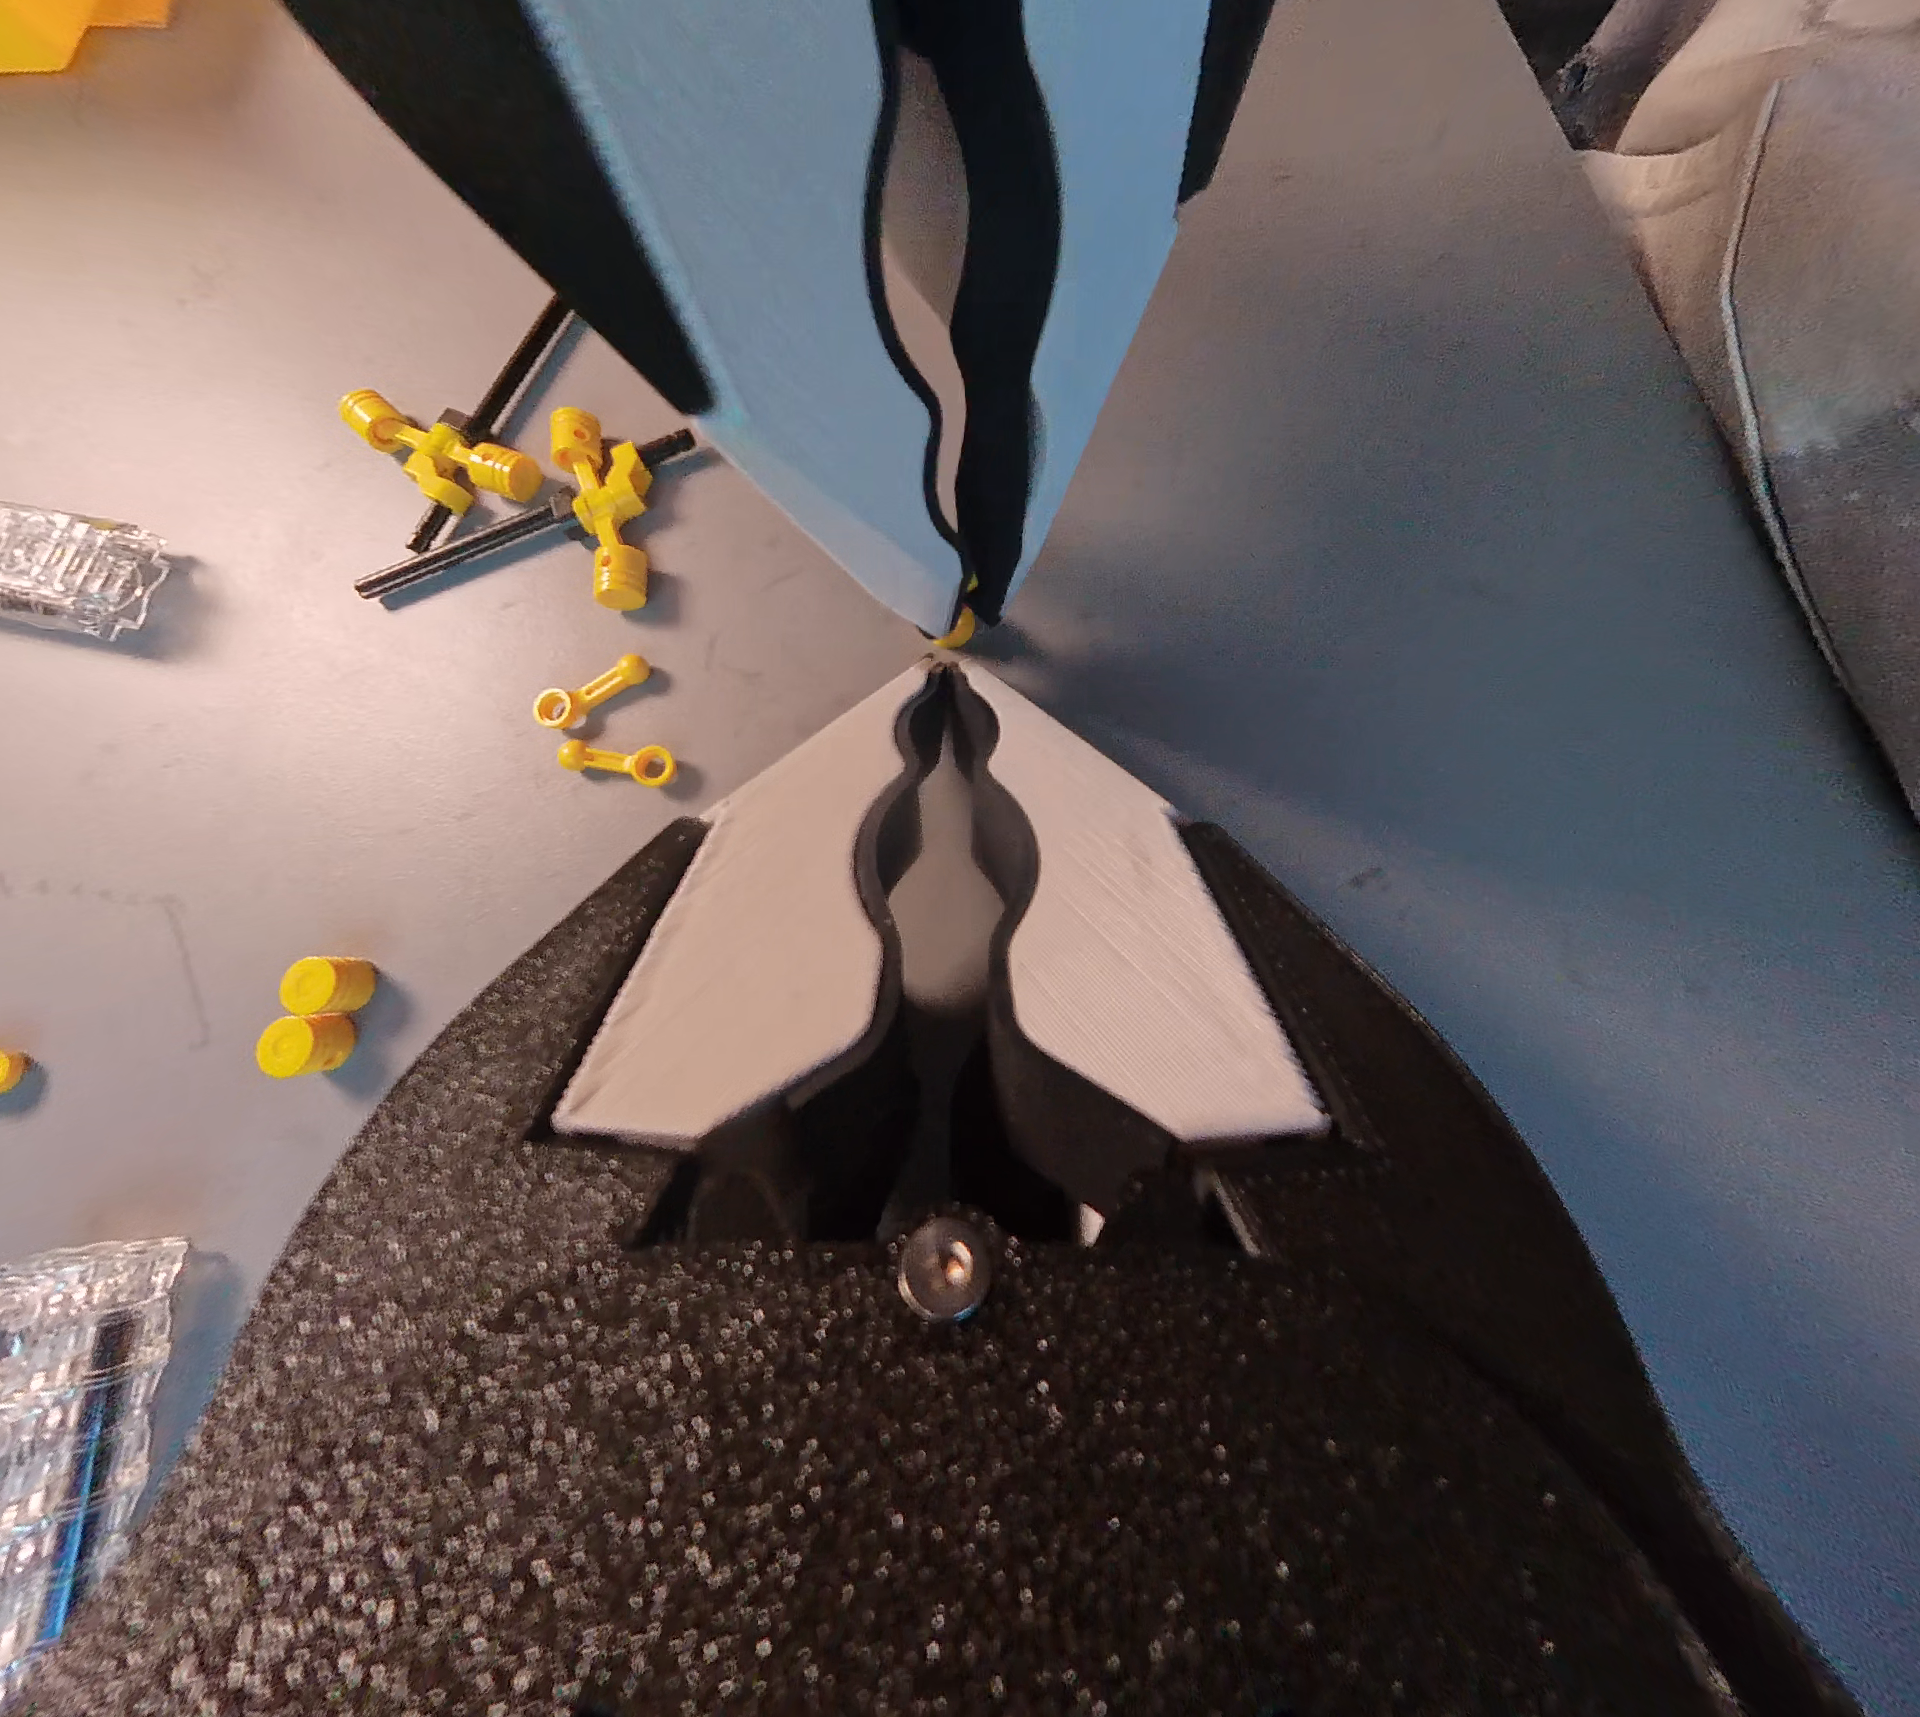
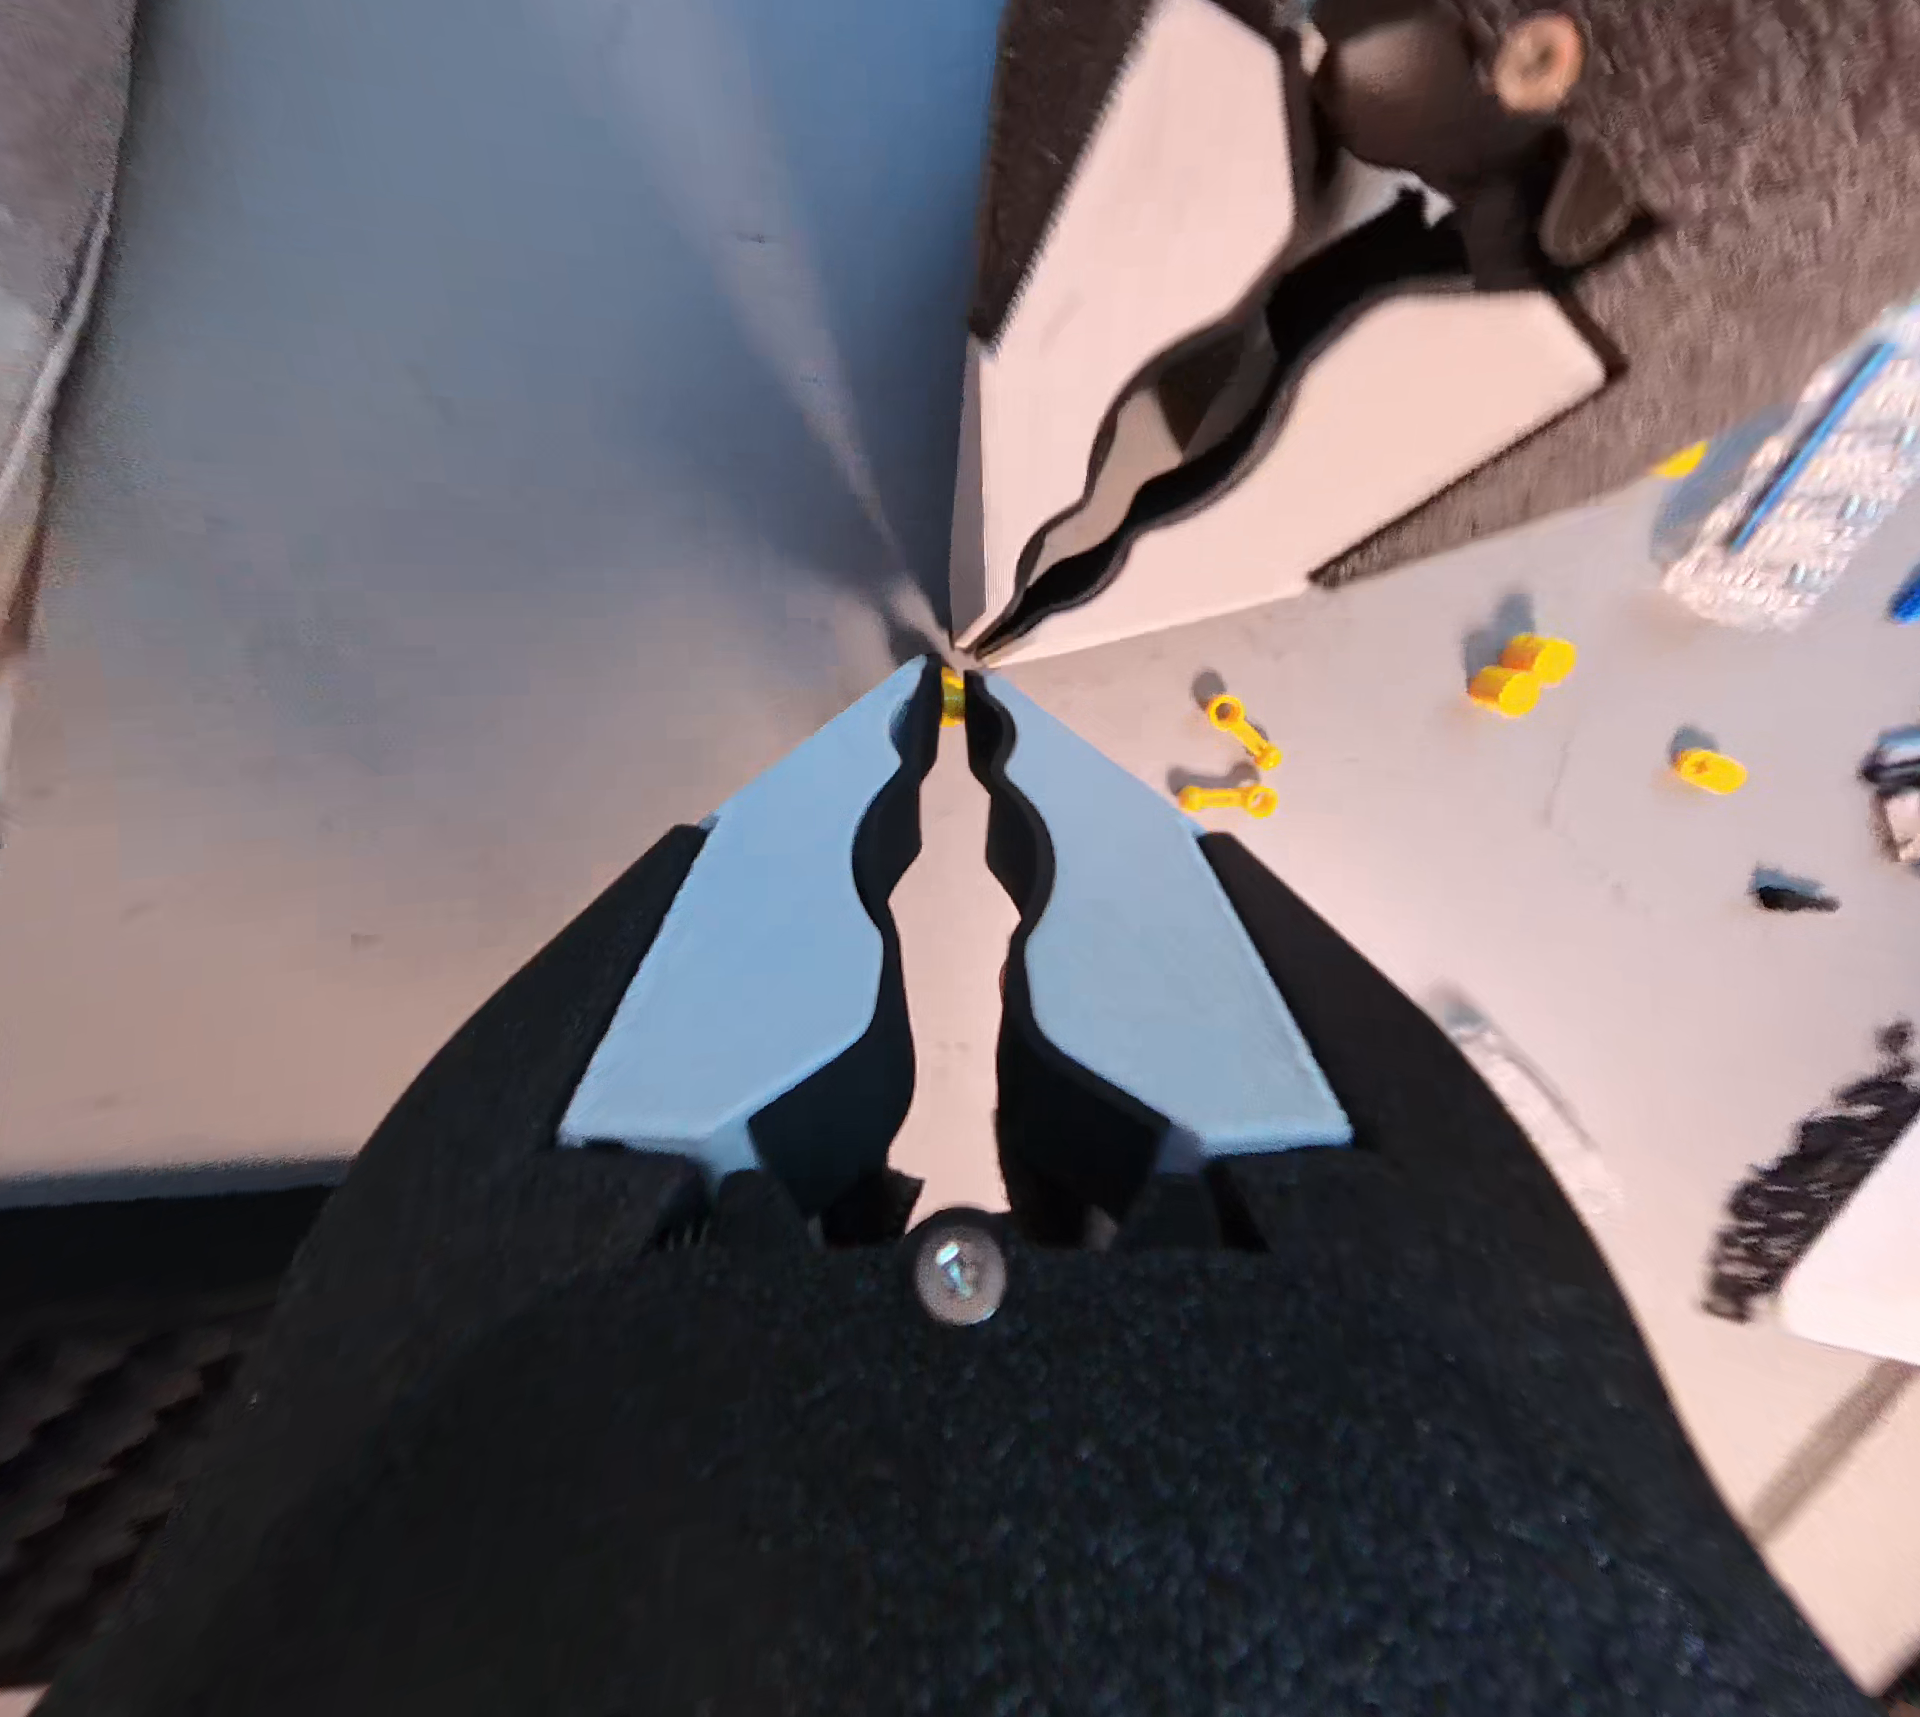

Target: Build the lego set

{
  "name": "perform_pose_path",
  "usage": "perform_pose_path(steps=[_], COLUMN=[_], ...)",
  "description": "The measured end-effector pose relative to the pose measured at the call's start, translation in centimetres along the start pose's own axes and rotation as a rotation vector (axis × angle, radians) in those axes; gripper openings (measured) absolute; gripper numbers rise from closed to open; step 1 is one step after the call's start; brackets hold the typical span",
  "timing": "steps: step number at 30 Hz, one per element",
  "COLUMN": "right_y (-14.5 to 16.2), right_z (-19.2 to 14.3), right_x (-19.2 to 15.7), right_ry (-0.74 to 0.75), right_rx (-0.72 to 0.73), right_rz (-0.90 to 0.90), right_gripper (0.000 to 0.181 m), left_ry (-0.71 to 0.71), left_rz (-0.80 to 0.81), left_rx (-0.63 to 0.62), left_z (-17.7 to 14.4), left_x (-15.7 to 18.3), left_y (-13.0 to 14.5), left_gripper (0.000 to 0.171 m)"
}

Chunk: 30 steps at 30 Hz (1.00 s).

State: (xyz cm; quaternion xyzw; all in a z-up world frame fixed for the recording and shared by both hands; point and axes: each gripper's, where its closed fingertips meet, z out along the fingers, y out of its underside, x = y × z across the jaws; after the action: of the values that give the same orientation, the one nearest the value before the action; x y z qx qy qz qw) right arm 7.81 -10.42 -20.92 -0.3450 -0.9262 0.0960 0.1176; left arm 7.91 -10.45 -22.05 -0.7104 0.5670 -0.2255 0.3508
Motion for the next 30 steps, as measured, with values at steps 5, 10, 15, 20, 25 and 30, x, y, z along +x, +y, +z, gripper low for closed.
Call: perform_pose_path(steps=[5, 10, 15, 20, 25, 30], right_y=[0.0, 0.2, 0.3, 0.5, 0.5, 0.5], right_z=[-0.1, -0.2, -0.2, -0.3, -0.3, -0.1], right_x=[0.1, 0.0, 0.0, 0.0, -0.2, -0.1], right_ry=[0.039, 0.080, 0.110, 0.137, 0.154, 0.156], right_rx=[0.125, 0.144, 0.201, 0.250, 0.237, 0.187], right_rz=[0.183, 0.229, 0.311, 0.374, 0.345, 0.294], right_gripper=[0.003, 0.003, 0.003, 0.003, 0.003, 0.003], left_ry=[-0.015, 0.001, 0.008, 0.042, 0.053, 0.029], left_rz=[-0.027, -0.032, -0.034, -0.039, -0.041, -0.022], left_rx=[0.001, 0.002, 0.001, -0.001, -0.004, -0.001], left_z=[0.1, 0.5, 0.5, 0.7, 1.1, 1.1], left_x=[-0.4, -0.4, -0.2, 0.4, 0.5, 0.4], left_y=[-0.1, -0.5, -0.6, -0.7, -1.0, -1.0], left_gripper=[0.010, 0.011, 0.011, 0.017, 0.016, 0.014])
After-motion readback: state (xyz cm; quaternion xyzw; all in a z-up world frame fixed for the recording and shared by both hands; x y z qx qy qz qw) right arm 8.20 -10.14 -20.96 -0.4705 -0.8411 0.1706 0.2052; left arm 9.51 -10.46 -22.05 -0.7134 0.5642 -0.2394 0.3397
